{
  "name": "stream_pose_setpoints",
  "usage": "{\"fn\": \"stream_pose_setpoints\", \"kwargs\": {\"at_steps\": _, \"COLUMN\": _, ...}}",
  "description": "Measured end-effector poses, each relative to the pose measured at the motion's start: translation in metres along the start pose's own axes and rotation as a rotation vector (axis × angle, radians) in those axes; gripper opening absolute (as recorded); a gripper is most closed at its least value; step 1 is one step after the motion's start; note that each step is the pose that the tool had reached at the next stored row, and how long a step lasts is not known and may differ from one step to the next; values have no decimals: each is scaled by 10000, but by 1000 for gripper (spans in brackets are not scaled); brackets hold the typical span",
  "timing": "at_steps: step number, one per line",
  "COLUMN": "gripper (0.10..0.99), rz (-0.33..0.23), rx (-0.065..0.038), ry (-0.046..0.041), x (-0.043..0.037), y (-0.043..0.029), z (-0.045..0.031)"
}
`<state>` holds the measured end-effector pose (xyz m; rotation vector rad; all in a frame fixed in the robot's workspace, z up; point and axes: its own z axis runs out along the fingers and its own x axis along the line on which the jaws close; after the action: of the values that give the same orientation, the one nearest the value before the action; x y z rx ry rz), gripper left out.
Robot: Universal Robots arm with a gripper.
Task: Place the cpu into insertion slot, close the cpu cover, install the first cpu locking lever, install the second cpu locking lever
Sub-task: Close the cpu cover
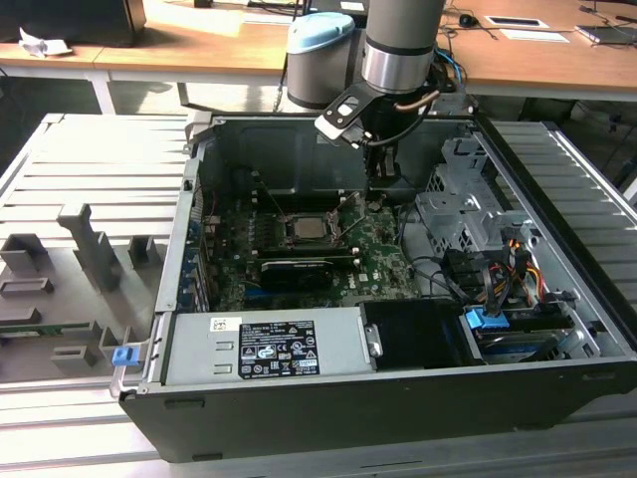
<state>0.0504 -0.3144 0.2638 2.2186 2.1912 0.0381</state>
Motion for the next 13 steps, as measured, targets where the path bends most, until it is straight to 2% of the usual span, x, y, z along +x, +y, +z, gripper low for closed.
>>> {"fn": "stream_pose_setpoints", "kwargs": {"at_steps": 6, "gripper": 106, "rz": -1, "rx": 0, "ry": 11, "x": 0, "y": 38, "z": 4}}
{"fn": "stream_pose_setpoints", "kwargs": {"at_steps": 8, "gripper": 106, "rz": -4, "rx": 0, "ry": 11, "x": 0, "y": 37, "z": 26}}
{"fn": "stream_pose_setpoints", "kwargs": {"at_steps": 10, "gripper": 106, "rz": -35, "rx": 1, "ry": 32, "x": 0, "y": 34, "z": 84}}
{"fn": "stream_pose_setpoints", "kwargs": {"at_steps": 12, "gripper": 106, "rz": -36, "rx": 0, "ry": 33, "x": -1, "y": -37, "z": 83}}
{"fn": "stream_pose_setpoints", "kwargs": {"at_steps": 13, "gripper": 106, "rz": -36, "rx": 0, "ry": 33, "x": -1, "y": -46, "z": 83}}
